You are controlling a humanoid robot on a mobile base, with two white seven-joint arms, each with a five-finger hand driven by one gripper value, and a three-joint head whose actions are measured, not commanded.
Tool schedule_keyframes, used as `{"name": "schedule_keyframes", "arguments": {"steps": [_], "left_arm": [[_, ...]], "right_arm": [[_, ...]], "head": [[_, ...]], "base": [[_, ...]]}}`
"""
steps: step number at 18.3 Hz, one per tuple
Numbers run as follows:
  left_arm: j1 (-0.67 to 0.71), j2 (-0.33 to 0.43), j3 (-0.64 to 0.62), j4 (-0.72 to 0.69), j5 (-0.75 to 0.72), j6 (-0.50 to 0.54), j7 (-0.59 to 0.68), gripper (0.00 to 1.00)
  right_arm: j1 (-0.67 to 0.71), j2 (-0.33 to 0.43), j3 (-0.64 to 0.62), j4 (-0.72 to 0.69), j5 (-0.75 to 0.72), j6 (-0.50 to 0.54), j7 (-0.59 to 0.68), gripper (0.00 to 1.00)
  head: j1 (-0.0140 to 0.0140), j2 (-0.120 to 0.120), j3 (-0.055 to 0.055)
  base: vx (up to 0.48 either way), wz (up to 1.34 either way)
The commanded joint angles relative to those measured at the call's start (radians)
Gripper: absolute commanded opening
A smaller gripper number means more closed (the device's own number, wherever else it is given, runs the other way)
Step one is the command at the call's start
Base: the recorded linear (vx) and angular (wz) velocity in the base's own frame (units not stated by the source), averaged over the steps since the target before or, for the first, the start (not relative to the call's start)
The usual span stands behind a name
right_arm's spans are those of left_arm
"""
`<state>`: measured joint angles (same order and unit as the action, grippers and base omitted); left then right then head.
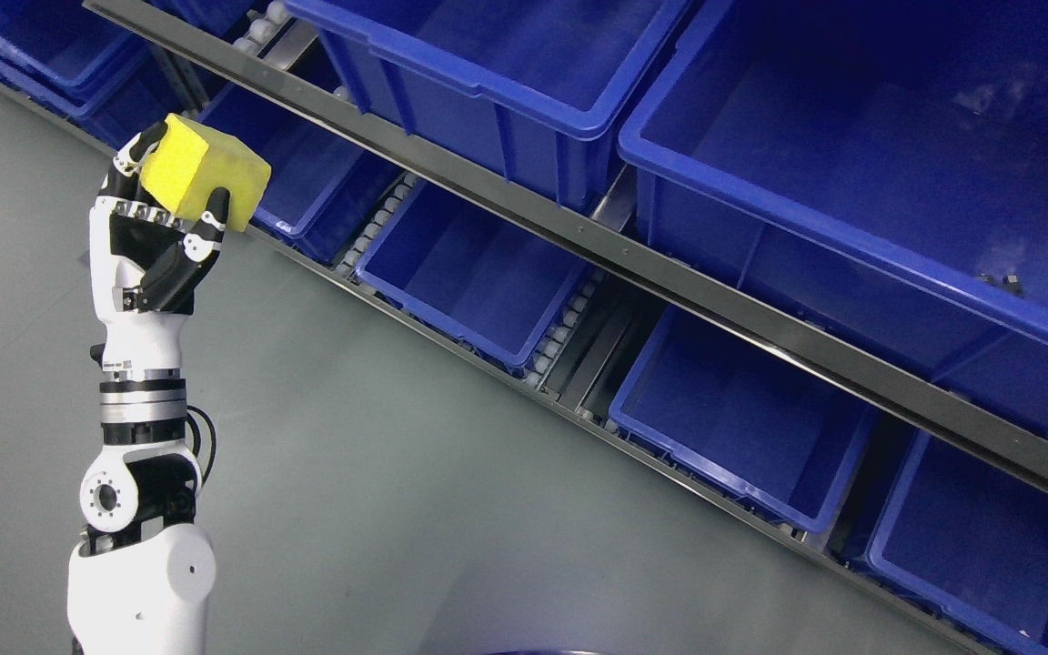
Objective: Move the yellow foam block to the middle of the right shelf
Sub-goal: 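Hold the cube raised in the left hand as the robot approaches the blue bins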
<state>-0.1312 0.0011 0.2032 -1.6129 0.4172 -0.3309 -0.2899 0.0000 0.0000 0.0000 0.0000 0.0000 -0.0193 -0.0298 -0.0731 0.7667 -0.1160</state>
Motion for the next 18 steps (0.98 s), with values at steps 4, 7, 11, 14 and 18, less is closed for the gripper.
{"name": "schedule_keyframes", "arguments": {"steps": [4, 7, 11, 14, 18], "left_arm": [[0.001, 0.017, -0.004, 0.004, 0.000, 0.004, 0.000, 0.43], [-0.004, 0.017, -0.004, 0.007, 0.000, 0.007, 0.000, 0.43], [-0.002, 0.017, -0.005, 0.008, 0.000, 0.007, 0.000, 0.43], [0.007, 0.019, -0.005, 0.008, 0.000, 0.007, 0.000, 0.43], [0.007, 0.026, -0.005, 0.007, 0.000, 0.007, -0.002, 0.43]], "right_arm": [[0.023, -0.017, -0.012, -0.017, 0.003, -0.001, 0.001, 1.00], [0.023, -0.017, -0.012, -0.017, 0.003, -0.001, 0.001, 1.00], [0.023, -0.017, -0.012, -0.017, 0.003, -0.001, 0.001, 1.00], [0.025, -0.017, -0.012, -0.017, 0.003, -0.001, 0.001, 1.00], [0.025, -0.017, -0.012, -0.017, 0.003, -0.001, 0.001, 1.00]], "head": [[0.0000, 0.000, 0.000], [0.0000, 0.000, 0.000], [0.0000, 0.000, 0.000], [0.0000, 0.000, 0.000], [0.0000, 0.000, 0.000]], "base": [[0.158, -0.26], [0.104, -0.11], [0.060, -0.05], [0.032, -0.01], [0.022, -0.02]]}}
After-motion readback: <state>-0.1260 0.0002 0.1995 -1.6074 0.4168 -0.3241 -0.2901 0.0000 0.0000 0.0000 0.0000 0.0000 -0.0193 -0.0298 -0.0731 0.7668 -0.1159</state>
